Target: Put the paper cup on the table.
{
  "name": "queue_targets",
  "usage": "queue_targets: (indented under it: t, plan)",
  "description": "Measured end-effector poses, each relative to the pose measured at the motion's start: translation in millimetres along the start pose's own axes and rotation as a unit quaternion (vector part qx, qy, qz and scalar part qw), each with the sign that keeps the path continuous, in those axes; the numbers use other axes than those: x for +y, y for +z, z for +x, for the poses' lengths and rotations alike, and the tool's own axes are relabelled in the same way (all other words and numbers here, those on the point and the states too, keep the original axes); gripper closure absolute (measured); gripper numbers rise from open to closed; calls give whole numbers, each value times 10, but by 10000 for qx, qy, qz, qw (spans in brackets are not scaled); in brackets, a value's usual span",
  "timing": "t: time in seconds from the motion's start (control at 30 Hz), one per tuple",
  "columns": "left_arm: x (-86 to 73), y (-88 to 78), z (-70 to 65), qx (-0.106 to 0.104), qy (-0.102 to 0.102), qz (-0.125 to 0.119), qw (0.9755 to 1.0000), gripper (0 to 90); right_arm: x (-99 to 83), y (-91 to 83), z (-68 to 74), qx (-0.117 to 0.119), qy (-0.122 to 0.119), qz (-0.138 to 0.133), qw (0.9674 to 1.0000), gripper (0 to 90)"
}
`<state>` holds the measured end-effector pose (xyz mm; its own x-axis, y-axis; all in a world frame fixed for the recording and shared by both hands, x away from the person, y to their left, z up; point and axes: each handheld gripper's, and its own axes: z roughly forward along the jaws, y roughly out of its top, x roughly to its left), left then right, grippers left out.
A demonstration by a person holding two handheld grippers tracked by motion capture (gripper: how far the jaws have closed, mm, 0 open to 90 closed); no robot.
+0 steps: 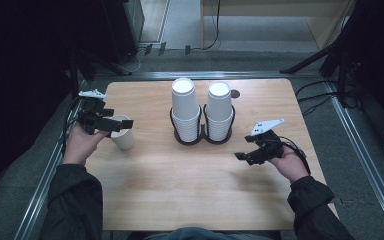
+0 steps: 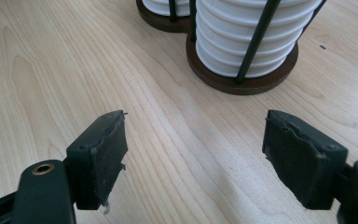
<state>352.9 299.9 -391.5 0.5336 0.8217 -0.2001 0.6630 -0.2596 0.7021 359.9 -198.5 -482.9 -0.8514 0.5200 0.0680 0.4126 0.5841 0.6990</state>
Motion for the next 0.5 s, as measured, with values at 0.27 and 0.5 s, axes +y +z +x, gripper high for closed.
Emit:
queue_targets:
  t: [0.27, 0.5]
  plan:
    - [59, 27, -211, 47, 230, 38, 9997, 0, -13, -11, -5, -11, 14, -7, 10000, 223]
    - [71, 105, -398, -68, 440, 36, 9990, 0, -16, -16, -7, 7, 17, -3, 10000, 223]
